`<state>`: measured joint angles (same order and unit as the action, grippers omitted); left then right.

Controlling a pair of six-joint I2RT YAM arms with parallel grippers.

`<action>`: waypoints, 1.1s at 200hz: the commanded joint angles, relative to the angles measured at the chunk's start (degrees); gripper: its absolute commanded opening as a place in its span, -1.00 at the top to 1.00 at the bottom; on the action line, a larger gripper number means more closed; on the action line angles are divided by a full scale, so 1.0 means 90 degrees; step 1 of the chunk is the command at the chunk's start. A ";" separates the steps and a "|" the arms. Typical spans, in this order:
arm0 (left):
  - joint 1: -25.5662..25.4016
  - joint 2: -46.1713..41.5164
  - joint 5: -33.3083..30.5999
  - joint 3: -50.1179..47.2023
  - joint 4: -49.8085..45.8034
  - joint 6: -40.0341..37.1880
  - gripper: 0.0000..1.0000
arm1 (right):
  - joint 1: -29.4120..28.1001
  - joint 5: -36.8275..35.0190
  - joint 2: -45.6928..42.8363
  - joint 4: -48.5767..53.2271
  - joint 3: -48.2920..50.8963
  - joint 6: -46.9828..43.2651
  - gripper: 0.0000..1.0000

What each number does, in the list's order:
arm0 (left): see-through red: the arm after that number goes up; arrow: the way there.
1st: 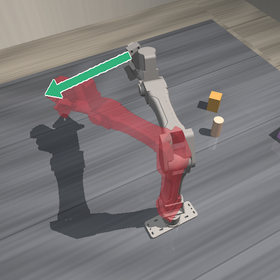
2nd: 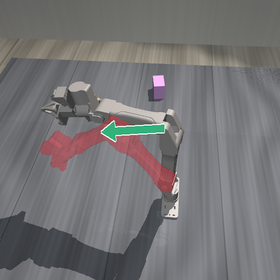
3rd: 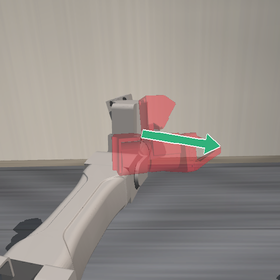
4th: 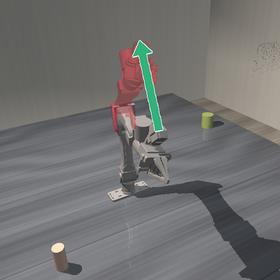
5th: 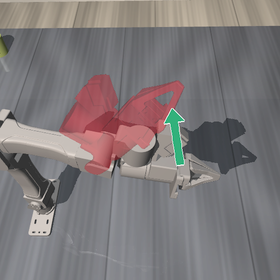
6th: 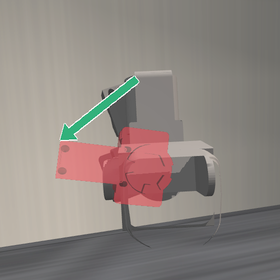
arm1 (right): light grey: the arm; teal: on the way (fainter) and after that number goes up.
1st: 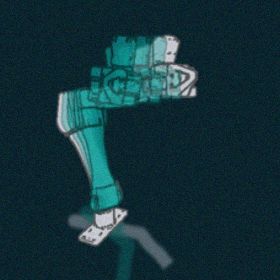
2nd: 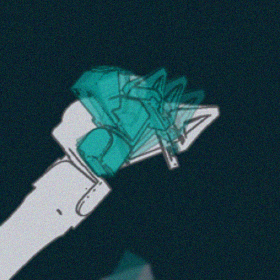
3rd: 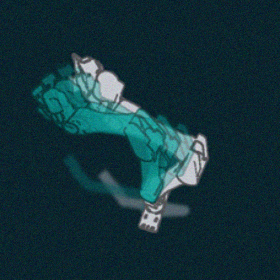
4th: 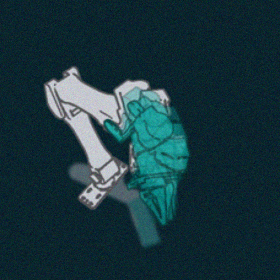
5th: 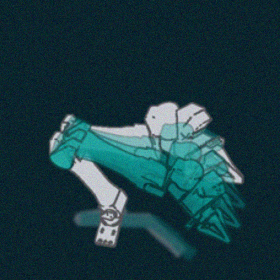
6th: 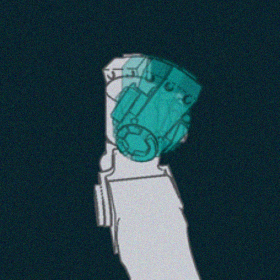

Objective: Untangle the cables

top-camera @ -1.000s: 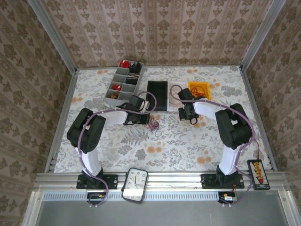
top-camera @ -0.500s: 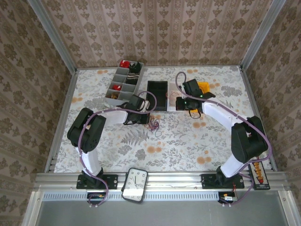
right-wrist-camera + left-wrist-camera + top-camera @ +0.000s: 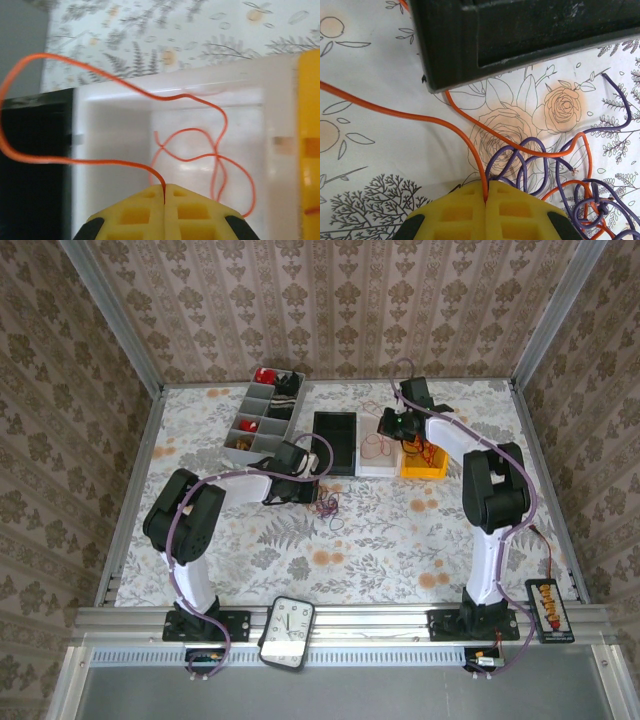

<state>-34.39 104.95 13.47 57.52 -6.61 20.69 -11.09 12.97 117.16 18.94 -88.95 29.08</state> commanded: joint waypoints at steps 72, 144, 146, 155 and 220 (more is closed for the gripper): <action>0.0062 0.0048 -0.0140 -0.0059 -0.0124 -0.0111 1.00 | -0.0367 -0.1319 -0.0171 0.1663 -0.0207 -0.0197 0.89; 0.0081 -0.0048 -0.0140 -0.0048 -0.0134 -0.0131 1.00 | -0.0461 -0.1196 -0.0827 0.1039 0.0017 -0.0199 0.25; 0.0081 -0.0056 -0.0140 -0.0044 -0.0135 -0.0138 1.00 | -0.0470 -0.1190 -0.0869 0.1001 0.0031 -0.0217 0.24; 0.0081 -0.0078 -0.0149 -0.0061 -0.0139 -0.0150 1.00 | -0.0521 -0.1236 -0.1087 0.0858 0.0115 -0.0311 0.22; 0.0120 -0.0239 0.0152 -0.0133 -0.0034 -0.0343 1.00 | -0.1281 -0.0543 -0.2304 0.0459 0.1198 -0.1458 0.20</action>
<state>-34.02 104.73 13.76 57.49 -6.79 19.75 -18.96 2.44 98.54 22.96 -81.97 23.38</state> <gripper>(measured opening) 0.048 0.406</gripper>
